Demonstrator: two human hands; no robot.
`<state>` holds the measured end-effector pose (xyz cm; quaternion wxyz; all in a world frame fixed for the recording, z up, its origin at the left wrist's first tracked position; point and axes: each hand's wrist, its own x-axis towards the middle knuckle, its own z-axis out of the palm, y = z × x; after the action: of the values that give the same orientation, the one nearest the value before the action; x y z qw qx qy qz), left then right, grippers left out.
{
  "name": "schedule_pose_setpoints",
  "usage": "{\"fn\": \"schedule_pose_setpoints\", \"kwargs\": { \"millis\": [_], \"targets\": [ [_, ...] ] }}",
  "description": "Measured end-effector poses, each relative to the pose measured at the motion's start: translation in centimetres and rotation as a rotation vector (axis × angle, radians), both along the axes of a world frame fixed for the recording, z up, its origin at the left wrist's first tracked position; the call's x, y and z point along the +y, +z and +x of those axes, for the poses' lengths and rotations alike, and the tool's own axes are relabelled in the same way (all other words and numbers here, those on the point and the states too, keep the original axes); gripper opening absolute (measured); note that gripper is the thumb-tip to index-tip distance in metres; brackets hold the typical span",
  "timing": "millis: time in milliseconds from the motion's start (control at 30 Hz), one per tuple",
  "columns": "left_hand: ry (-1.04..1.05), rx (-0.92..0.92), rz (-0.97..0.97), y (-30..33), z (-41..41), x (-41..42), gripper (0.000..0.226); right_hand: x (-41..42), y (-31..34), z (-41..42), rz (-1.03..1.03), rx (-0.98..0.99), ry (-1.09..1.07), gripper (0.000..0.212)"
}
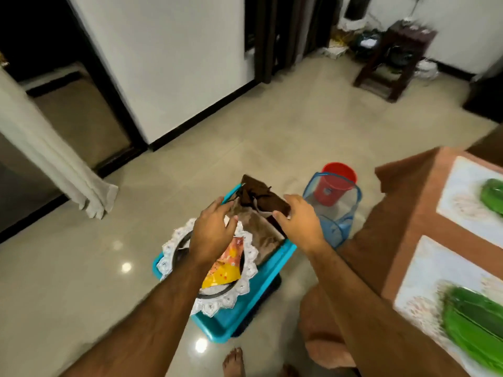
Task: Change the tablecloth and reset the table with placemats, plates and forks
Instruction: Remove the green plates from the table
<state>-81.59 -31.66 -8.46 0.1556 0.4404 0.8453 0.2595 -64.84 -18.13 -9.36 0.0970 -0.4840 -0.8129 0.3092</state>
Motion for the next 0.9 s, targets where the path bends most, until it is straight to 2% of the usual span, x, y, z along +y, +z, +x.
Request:
{"fn": "schedule_pose_setpoints", "kwargs": {
  "millis": [167,333,433,500,700,900],
  "targets": [
    [-0.338,0.033,0.03,5.8,6.9,7.0,0.038,1.6,7.2,10.5,0.083,-0.053,-0.178,0.049],
    [-0.623,-0.105,0.069,9.0,19.2,12.1,0.027,0.6,10.6,24.9,0.098,-0.003,-0.529,0.039],
    [-0.756,-0.189,0.045,8.8,26.1,14.2,0.027,-1.0,10.6,32.6,0.061,0.031,-0.721,0.033],
    [-0.775,-0.227,0.011,8.5,28.6,14.9,0.03,-1.8,10.1,35.5,0.024,0.047,-0.797,0.032],
    [-0.952,-0.199,-0.081,7.2,40.0,17.4,0.04,-4.0,7.7,46.2,-0.085,0.085,-1.024,0.036],
    [-1.048,-0.107,-0.226,4.6,45.7,19.1,0.055,-5.0,4.7,50.2,-0.206,0.151,-1.182,0.036]
  ]
}}
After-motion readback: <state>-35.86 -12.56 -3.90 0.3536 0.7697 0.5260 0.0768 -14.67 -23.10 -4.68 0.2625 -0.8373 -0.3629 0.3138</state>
